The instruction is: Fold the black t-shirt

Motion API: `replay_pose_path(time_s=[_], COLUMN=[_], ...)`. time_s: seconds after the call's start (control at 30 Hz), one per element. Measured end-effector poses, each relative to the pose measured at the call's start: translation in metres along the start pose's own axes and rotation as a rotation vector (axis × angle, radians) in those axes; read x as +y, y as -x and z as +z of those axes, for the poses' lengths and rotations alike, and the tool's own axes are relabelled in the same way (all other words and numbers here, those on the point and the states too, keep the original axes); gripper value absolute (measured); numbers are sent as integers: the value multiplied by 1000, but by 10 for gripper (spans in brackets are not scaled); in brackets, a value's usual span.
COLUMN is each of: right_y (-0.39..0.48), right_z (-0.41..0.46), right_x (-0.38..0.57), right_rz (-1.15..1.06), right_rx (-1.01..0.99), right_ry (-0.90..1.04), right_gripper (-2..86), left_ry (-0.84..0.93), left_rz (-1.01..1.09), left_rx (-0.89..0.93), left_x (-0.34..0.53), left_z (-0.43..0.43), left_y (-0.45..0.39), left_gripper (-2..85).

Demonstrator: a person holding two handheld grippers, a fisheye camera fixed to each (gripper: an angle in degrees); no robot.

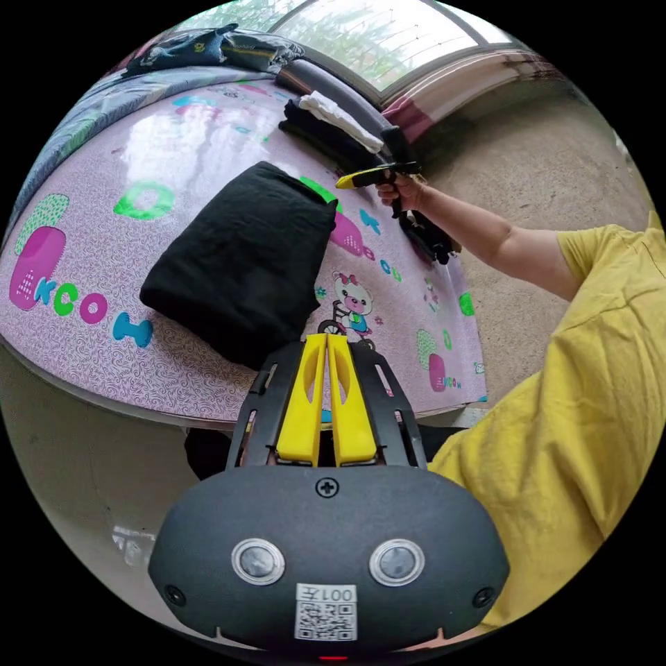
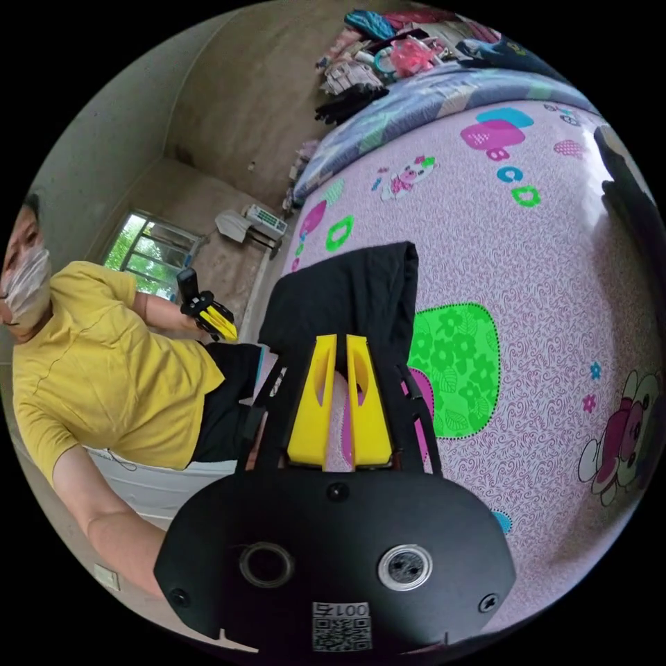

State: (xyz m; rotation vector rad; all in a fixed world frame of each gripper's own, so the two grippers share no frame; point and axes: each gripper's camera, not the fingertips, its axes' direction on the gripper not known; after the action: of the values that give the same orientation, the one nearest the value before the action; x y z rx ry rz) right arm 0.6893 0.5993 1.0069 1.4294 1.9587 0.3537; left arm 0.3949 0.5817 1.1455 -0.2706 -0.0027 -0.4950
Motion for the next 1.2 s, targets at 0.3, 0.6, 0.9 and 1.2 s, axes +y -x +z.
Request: replay_pose_path(time_s=[0.3,0.6,0.9,1.2], right_y=[19,4,-46,-72], right_z=[13,23,-38,-14], right_x=[-22,-15,85,127], right_rz=[-72,38,377,561], right_rx=[-13,94,-131,-275], right_ry=[22,108,-264,-427], right_gripper=[5,13,90,118], left_ry=[-117,-22,-325,-414], left_rz=[-18,-236,-863,-906], left_rx=[-110,-91,306,491], left_x=[-54,-61,64,68], left_z=[29,57,25,73], left_y=[-8,14,72,79], left_gripper=[-13,-11,48,113])
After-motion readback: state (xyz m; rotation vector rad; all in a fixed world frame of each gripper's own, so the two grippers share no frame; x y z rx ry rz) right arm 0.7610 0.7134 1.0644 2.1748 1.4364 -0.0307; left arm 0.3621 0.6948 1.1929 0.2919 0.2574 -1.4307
